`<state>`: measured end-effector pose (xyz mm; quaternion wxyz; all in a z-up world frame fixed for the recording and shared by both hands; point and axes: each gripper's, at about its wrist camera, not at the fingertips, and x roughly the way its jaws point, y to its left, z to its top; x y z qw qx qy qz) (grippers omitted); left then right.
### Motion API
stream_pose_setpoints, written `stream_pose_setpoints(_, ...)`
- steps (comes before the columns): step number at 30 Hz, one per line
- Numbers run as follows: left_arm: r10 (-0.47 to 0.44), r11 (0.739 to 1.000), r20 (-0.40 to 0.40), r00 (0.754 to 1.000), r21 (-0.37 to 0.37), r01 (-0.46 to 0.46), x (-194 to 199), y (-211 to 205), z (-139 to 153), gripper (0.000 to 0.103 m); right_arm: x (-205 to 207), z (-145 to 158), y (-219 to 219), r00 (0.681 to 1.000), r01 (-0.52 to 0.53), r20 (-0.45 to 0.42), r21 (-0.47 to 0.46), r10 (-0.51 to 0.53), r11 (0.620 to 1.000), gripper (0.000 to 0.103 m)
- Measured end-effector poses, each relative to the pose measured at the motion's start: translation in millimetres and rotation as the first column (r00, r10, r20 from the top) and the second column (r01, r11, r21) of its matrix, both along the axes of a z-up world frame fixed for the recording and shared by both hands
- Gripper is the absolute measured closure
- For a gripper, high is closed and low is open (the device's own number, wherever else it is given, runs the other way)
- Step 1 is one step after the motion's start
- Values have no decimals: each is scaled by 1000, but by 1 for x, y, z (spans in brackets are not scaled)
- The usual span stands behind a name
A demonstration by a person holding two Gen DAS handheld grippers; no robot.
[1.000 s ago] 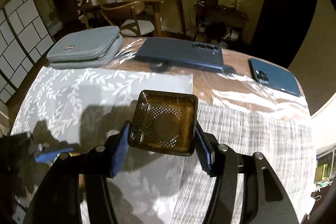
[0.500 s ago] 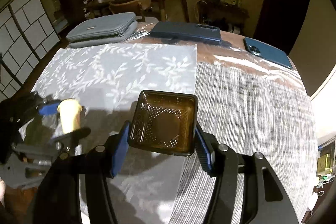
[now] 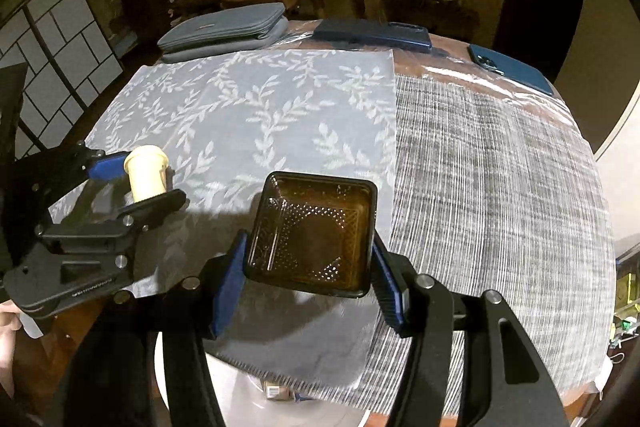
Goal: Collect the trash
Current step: 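Carry the yellow cup and brown tray in both tools over the white bin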
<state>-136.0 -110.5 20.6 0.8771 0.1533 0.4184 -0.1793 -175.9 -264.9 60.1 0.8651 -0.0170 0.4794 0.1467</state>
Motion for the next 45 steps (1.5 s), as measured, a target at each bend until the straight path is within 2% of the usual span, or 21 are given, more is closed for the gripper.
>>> stream_pose_setpoints(26, -3, 1000, -3, 1000, 25, 3, -56, -4, 1, 53, -67, -1, 0, 1000, -30, 0, -52, 31, 998, 47)
stream_pose_setpoints(45, -11, 1000, -63, 998, 11, 12, -94, -4, -9, 53, -107, -7, -4, 996, -86, -37, -42, 84, 995, 47)
